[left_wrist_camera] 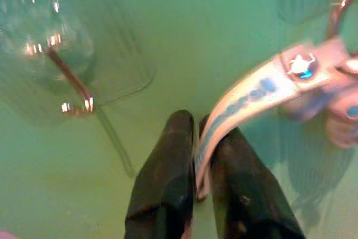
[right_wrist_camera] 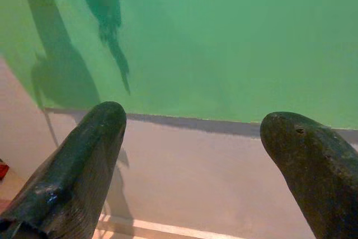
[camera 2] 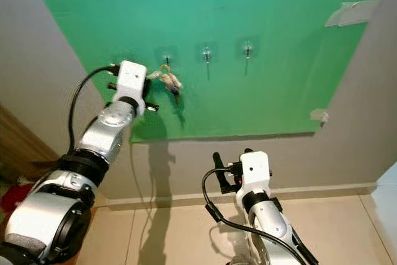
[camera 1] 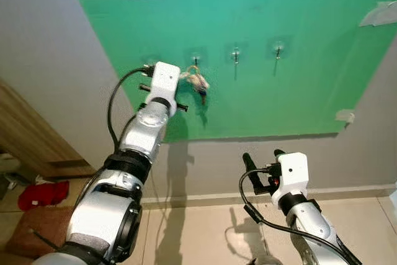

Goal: Hang keys on a hook

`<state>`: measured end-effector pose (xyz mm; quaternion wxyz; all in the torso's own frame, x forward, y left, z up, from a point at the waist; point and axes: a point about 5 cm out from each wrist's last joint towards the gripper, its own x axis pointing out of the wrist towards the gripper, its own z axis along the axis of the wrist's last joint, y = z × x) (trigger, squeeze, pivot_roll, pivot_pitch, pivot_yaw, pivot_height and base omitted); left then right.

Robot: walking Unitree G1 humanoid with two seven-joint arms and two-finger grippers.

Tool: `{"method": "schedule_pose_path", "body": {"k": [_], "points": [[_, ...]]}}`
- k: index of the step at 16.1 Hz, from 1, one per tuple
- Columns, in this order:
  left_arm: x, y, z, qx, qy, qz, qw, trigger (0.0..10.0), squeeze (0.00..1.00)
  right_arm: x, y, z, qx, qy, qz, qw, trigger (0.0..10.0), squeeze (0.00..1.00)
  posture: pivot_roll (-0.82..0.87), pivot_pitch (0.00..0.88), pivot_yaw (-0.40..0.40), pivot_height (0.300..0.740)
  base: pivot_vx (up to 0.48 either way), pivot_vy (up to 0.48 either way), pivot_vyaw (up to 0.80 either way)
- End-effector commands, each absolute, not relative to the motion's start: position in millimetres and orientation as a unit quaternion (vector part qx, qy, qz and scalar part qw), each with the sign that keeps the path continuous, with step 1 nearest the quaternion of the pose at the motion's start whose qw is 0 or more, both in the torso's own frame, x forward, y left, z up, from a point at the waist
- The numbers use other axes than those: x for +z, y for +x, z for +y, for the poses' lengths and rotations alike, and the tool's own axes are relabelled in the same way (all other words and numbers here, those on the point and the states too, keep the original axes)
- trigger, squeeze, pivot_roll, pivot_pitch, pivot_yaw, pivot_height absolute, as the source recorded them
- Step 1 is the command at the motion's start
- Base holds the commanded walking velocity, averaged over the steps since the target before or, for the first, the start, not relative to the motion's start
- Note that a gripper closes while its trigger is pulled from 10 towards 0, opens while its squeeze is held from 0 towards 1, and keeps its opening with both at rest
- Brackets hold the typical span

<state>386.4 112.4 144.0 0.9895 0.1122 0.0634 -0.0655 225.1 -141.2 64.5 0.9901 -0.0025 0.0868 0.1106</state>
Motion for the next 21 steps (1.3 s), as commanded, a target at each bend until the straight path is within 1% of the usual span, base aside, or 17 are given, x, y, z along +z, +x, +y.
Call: {"method": "schedule_pose_path", "body": {"k": [1, 4, 8, 12, 14, 17, 19, 20, 21], "points": [[129, 382, 124, -0.049, 0.119, 0.095, 0.987, 10.0, 1.0, 66, 226, -138, 0.116, 0.001, 0.087, 0.989, 10.0, 0.0, -0.17, 0.0, 0.168, 0.74, 0.0, 0.0, 0.0], [129, 379, 118, -0.063, 0.12, 0.09, 0.987, 10.0, 1.0, 66, 225, -138, 0.115, 0.002, 0.088, 0.989, 10.0, 0.0, -0.17, 0.0, 0.166, 0.74, 0.0, 0.0, 0.0], [136, 379, 116, -0.068, 0.13, 0.076, 0.986, 10.0, 1.0, 67, 227, -138, 0.117, 0.002, 0.087, 0.989, 10.0, 0.0, -0.17, 0.0, 0.161, 0.74, 0.0, 0.0, 0.0], [133, 374, 116, -0.076, 0.116, 0.078, 0.987, 10.0, 1.0, 70, 235, -140, 0.111, 0.0, 0.073, 0.991, 10.0, 0.0, -0.15, 0.0, 0.152, 0.74, 0.0, 0.0, 0.0], [130, 360, 118, -0.097, 0.095, 0.071, 0.988, 10.0, 1.0, 77, 251, -148, 0.075, 0.013, 0.06, 0.995, 10.0, 0.0, -0.13, 0.0, 0.138, 0.74, 0.0, 0.0, 0.0], [124, 340, 125, -0.117, 0.081, 0.063, 0.988, 10.0, 1.0, 80, 268, -155, 0.061, 0.031, 0.056, 0.996, 10.0, 0.0, -0.09, 0.0, 0.111, 0.74, 0.0, 0.0, 0.0], [114, 323, 134, -0.113, 0.08, 0.075, 0.987, 10.0, 1.0, 82, 277, -154, 0.063, 0.035, 0.054, 0.996, 10.0, 0.0, -0.06, 0.0, 0.098, 0.74, 0.0, 0.0, 0.0], [109, 314, 135, -0.12, 0.078, 0.079, 0.987, 10.0, 1.0, 82, 281, -152, 0.065, 0.037, 0.053, 0.996, 10.0, 0.0, -0.06, 0.0, 0.095, 0.74, 0.0, 0.0, 0.0], [97, 300, 133, -0.14, 0.074, 0.089, 0.983, 10.0, 1.0, 82, 283, -149, 0.069, 0.039, 0.053, 0.995, 10.0, 0.0, -0.05, 0.0, 0.087, 0.74, 0.0, 0.0, 0.0]]}}
